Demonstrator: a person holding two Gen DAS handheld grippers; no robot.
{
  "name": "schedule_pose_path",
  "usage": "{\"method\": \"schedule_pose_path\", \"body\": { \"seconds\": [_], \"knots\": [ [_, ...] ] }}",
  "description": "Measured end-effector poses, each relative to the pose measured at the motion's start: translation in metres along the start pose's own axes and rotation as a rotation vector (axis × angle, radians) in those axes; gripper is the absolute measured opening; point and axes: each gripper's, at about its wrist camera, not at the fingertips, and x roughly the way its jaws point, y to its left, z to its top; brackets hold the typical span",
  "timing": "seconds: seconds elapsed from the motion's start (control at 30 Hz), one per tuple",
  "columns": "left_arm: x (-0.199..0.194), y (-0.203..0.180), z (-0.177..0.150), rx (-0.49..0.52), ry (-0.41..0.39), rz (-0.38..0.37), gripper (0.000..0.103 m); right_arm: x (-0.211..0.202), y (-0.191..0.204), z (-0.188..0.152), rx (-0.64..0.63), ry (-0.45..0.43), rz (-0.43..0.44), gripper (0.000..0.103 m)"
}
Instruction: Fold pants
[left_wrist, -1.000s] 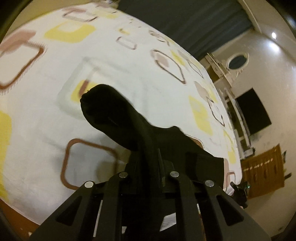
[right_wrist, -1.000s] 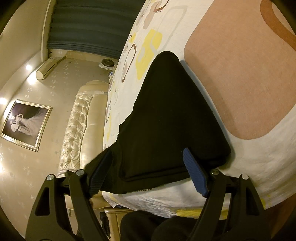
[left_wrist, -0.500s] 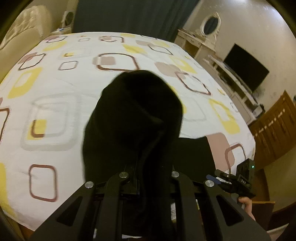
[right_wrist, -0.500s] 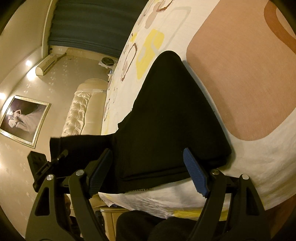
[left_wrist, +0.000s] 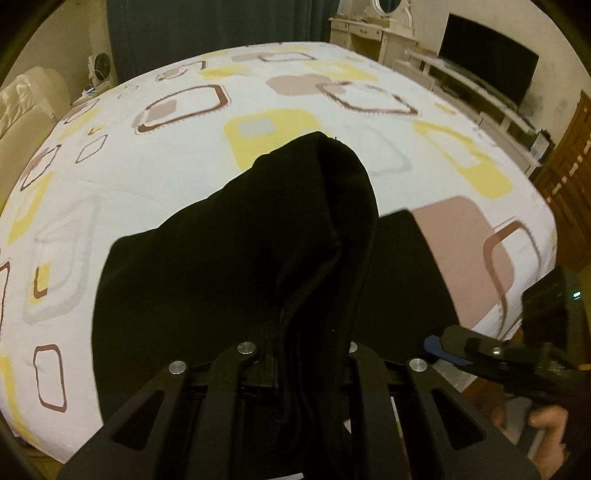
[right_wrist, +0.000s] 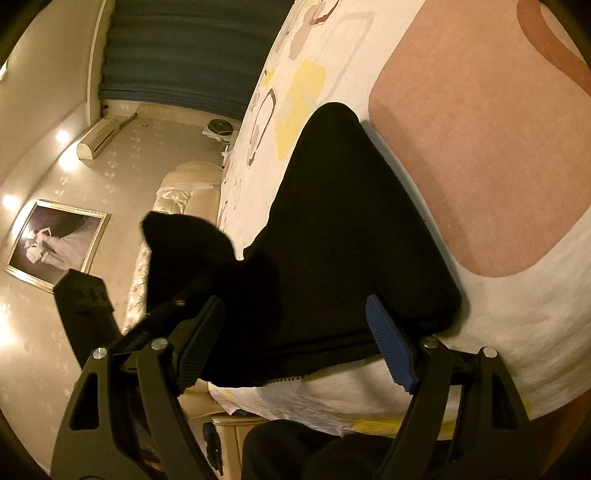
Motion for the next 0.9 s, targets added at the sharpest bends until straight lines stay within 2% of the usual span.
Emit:
{"method": "schedule_pose_path", "body": {
  "seconds": [0.2,0.77,0.87,0.9],
  "knots": [
    [0.023,-0.014,-0.009,0.045,0.005,0.074,0.012,0.001,-0.001,-0.002,0.013,-0.003,0.012,0.079],
    [0.041,-0.030,-0.021,0.076,0.007,0.127,0.013,0.001,-0.004,-0.001,0.033,-0.004,0.032,0.079],
    [0.041,-0.032,-0.021,0.081,0.007,0.121,0.016,0.002,-0.004,-0.001,0.031,-0.004,0.031,0.079],
    [0.040,-0.032,-0.020,0.082,0.005,0.108,0.024,0.001,-0.006,-0.001,0.033,-0.004,0.032,0.079]
  ]
}}
